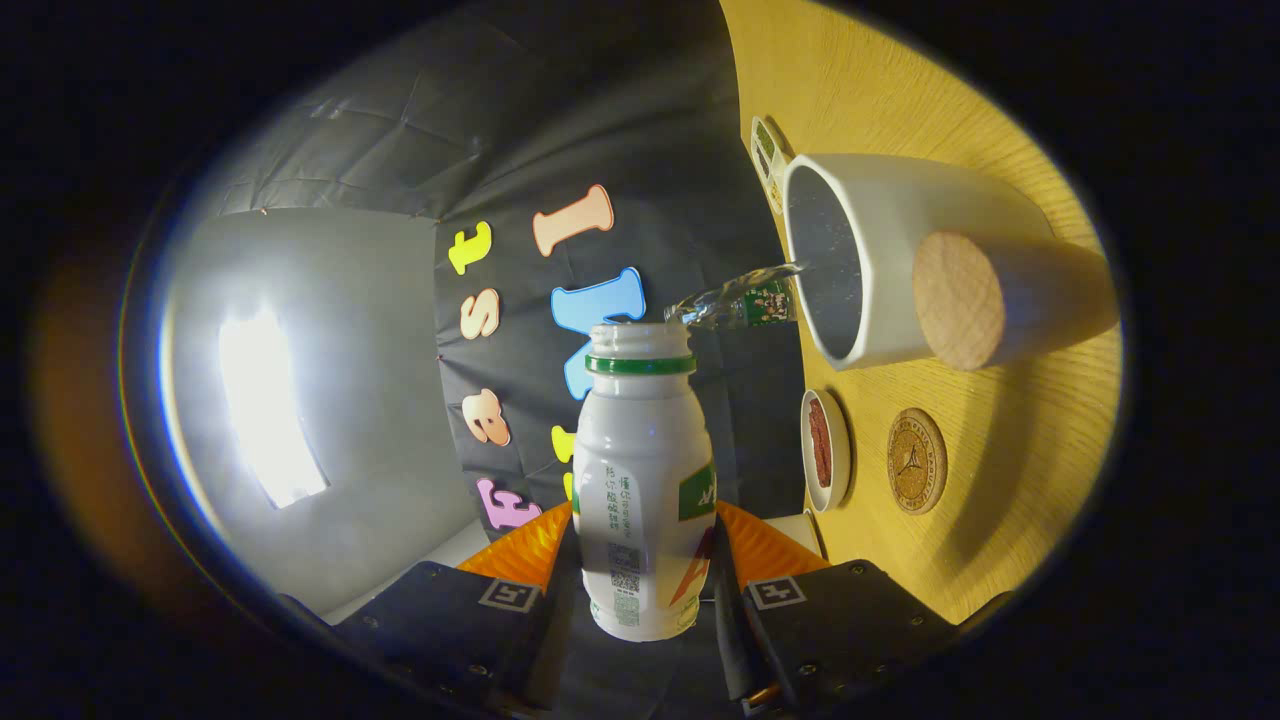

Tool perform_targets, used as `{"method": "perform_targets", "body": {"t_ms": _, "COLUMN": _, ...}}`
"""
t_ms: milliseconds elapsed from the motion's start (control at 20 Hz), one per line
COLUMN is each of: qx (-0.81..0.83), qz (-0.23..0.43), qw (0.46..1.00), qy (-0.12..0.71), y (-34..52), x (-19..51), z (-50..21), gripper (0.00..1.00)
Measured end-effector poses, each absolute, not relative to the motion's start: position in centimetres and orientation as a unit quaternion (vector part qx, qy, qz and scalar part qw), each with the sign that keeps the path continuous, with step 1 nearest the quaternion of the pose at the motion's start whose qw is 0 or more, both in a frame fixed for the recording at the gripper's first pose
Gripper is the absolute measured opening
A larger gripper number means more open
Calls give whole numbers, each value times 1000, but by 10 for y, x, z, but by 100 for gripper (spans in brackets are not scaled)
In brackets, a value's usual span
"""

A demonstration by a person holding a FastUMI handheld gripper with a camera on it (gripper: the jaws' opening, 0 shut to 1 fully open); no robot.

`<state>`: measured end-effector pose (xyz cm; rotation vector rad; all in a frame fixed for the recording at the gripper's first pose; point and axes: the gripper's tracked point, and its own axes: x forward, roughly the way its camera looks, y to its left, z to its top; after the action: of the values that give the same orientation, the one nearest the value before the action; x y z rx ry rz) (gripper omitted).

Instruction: Take the bottle from table, then pour the juice into the cup, finally place the bottle on the coaster

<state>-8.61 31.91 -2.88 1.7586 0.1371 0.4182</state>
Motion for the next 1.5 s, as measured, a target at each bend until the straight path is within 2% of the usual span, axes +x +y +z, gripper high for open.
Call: {"method": "perform_targets", "body": {"t_ms": 1500, "qx": 781, "qz": 184, "qw": 595, "qy": 47, "y": 320, "x": -85, "z": -24, "gripper": 61}}
